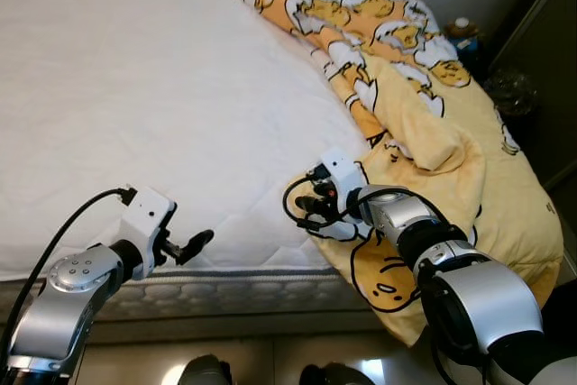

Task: Clean up the room

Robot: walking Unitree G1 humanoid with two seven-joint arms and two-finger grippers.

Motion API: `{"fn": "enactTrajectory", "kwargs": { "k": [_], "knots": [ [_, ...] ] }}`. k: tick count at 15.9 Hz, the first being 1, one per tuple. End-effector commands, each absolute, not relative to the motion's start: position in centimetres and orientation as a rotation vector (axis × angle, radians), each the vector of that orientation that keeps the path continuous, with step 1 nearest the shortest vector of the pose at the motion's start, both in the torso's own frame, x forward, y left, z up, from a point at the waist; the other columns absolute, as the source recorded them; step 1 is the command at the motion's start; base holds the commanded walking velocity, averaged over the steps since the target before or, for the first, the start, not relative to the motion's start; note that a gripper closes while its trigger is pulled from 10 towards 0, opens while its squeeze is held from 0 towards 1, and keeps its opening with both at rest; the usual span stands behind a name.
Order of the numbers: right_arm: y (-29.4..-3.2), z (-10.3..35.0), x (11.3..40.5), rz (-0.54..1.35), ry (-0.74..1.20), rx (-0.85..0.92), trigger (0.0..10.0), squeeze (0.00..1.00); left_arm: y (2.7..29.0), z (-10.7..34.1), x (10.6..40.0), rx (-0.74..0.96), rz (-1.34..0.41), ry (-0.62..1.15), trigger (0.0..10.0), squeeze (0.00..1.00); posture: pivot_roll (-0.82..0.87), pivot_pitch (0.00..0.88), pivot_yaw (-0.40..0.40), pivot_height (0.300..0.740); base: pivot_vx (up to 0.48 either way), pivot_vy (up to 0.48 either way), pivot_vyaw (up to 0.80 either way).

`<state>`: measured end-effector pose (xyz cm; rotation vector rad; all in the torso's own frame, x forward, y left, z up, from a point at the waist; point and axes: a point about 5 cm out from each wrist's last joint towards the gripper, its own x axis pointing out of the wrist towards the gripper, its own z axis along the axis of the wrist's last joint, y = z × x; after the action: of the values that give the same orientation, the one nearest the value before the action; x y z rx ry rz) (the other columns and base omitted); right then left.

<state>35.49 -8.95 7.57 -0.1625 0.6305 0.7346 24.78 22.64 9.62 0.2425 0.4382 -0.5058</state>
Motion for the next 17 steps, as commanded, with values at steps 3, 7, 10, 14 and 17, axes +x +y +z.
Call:
{"fn": "enactTrajectory", "kwargs": {
  "k": [3, 7, 10, 14, 17],
  "knots": [
    [-9.6, 7.8, 35.9, 0.674, 0.671, -0.216, 10.0, 1.0, 22.1, 9.6, 24.4, 0.241, -0.556, 0.455, 10.0, 0.0, 0.07, 0.018, -0.082, 0.74, 0.0, 0.0, 0.0],
    [-9.9, 7.1, 35.5, 0.627, 0.726, -0.264, 10.0, 1.0, 21.6, 9.5, 24.1, 0.235, -0.59, 0.469, 10.0, 0.0, 0.07, 0.031, -0.074, 0.74, 0.0, 0.0, 0.0],
    [-9.7, 6.4, 35.2, 0.605, 0.726, -0.3, 10.0, 0.0, 21.1, 9.5, 23.4, 0.237, -0.632, 0.48, 10.0, 0.0, 0.08, 0.089, -0.078, 0.74, 0.0, 0.0, 0.0],
    [-9.5, 4.6, 34.0, 0.596, 0.751, -0.361, 10.0, 0.0, 21.2, 9.9, 22.3, 0.247, -0.643, 0.495, 10.0, 0.0, 0.11, 0.142, -0.09, 0.74, 0.0, 0.0, 0.0],
    [-8.7, 3.5, 33.0, 0.632, 0.779, -0.279, 10.0, 0.0, 21.4, 9.9, 21.7, 0.246, -0.637, 0.506, 10.0, 0.0, 0.13, 0.143, -0.094, 0.74, 0.0, 0.0, 0.0]
  ]
}}
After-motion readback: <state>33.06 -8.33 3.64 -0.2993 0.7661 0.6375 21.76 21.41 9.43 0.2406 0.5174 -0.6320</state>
